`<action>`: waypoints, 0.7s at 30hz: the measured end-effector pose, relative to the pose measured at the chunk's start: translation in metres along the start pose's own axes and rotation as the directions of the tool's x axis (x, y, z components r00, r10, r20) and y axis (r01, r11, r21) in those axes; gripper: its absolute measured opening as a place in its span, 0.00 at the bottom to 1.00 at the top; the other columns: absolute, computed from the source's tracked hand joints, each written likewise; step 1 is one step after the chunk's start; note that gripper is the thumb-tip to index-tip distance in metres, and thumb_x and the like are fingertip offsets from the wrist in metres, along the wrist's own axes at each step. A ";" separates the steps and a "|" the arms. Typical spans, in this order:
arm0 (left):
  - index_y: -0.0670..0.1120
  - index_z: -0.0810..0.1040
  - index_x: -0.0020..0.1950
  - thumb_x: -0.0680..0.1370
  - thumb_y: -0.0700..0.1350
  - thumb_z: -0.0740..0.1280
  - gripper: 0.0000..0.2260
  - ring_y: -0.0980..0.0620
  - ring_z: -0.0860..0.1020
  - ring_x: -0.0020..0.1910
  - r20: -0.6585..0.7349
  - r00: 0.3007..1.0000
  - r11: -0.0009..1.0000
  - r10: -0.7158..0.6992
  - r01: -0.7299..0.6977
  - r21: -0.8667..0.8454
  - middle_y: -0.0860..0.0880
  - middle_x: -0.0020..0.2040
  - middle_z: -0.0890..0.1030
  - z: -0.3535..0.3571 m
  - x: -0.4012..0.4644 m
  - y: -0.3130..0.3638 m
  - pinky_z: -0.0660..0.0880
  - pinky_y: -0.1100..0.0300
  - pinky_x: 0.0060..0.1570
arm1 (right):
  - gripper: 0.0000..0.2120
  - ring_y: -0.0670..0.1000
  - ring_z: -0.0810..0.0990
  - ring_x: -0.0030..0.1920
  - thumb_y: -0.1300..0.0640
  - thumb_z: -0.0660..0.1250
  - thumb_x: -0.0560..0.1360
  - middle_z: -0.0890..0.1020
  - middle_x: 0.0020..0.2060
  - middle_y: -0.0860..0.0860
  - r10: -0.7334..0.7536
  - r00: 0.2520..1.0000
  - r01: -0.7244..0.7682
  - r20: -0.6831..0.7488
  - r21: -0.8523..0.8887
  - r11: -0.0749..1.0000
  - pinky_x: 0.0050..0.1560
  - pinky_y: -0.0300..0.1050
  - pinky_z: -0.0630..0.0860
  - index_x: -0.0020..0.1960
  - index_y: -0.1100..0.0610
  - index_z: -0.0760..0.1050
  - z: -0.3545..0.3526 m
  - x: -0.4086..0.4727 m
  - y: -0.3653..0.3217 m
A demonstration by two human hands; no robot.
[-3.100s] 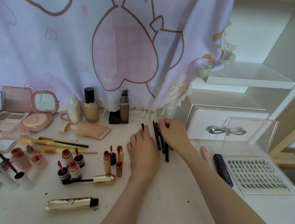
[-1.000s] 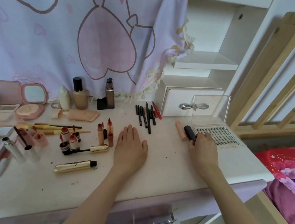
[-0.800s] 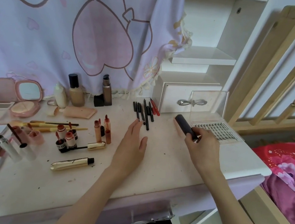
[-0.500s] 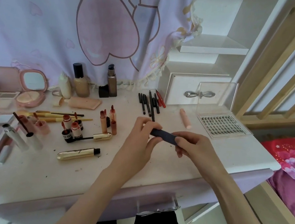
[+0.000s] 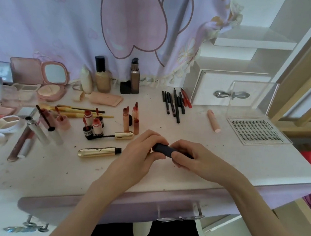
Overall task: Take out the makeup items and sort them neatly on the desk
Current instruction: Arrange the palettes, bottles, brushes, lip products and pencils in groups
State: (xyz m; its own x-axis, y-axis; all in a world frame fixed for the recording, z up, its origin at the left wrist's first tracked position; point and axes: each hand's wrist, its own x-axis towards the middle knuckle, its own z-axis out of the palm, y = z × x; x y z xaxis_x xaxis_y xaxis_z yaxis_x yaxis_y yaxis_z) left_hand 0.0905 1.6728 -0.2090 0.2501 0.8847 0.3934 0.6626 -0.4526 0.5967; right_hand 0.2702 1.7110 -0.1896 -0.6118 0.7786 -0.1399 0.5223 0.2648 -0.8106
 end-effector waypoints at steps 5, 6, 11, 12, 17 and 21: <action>0.44 0.77 0.54 0.73 0.38 0.69 0.10 0.64 0.71 0.42 -0.052 0.999 1.000 -0.009 0.010 0.019 0.56 0.49 0.73 0.001 -0.003 -0.002 0.65 0.75 0.48 | 0.07 0.41 0.67 0.27 0.52 0.60 0.79 0.72 0.29 0.44 -0.098 0.993 0.091 -0.060 -0.109 0.990 0.32 0.32 0.64 0.53 0.50 0.75 -0.001 0.001 0.002; 0.44 0.77 0.54 0.73 0.38 0.69 0.10 0.63 0.71 0.41 -0.062 0.998 1.000 -0.018 0.020 0.022 0.56 0.49 0.73 0.001 -0.003 -0.002 0.66 0.75 0.47 | 0.07 0.41 0.67 0.28 0.51 0.60 0.78 0.72 0.30 0.44 -0.103 0.992 0.093 -0.075 -0.133 0.987 0.33 0.32 0.65 0.54 0.50 0.75 -0.001 0.002 0.003; 0.45 0.77 0.53 0.73 0.42 0.71 0.10 0.64 0.72 0.39 -0.191 0.973 0.987 -0.132 0.147 0.069 0.56 0.44 0.72 0.006 -0.010 -0.006 0.66 0.77 0.44 | 0.10 0.38 0.72 0.36 0.49 0.63 0.77 0.75 0.40 0.43 0.037 0.998 -0.050 -0.057 -0.252 0.966 0.38 0.29 0.69 0.57 0.47 0.69 -0.014 0.000 0.013; 0.45 0.77 0.53 0.73 0.43 0.71 0.10 0.63 0.71 0.36 -0.218 0.962 0.979 -0.165 0.187 0.083 0.56 0.43 0.72 0.007 -0.012 -0.006 0.66 0.77 0.43 | 0.10 0.39 0.73 0.40 0.51 0.62 0.77 0.76 0.44 0.43 0.066 0.996 -0.080 -0.059 -0.272 0.959 0.41 0.30 0.69 0.58 0.47 0.68 -0.017 0.000 0.015; 0.46 0.70 0.44 0.73 0.49 0.69 0.10 0.55 0.70 0.33 -0.272 0.927 0.943 -0.258 0.303 0.139 0.54 0.39 0.68 0.018 -0.017 0.002 0.66 0.68 0.29 | 0.14 0.48 0.72 0.45 0.53 0.62 0.77 0.71 0.50 0.50 0.107 0.937 -0.219 -0.332 -0.322 0.921 0.45 0.37 0.64 0.61 0.55 0.72 -0.002 0.013 0.015; 0.48 0.64 0.44 0.75 0.52 0.66 0.13 0.55 0.68 0.33 -0.252 0.915 0.922 -0.315 0.358 0.147 0.53 0.39 0.67 0.030 -0.008 0.007 0.64 0.68 0.28 | 0.09 0.51 0.70 0.40 0.52 0.61 0.77 0.69 0.39 0.49 0.044 0.875 -0.263 -0.483 -0.397 0.879 0.35 0.39 0.62 0.50 0.57 0.74 0.014 0.025 0.014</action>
State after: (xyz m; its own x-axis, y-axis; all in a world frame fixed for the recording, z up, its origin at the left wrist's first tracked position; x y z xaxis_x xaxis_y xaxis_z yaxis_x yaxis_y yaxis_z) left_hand 0.1144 1.6654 -0.2286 -0.1577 0.9241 0.3481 0.8044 -0.0843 0.5881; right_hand 0.2543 1.7258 -0.2124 -0.2251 0.9673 0.1167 0.8561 0.2536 -0.4503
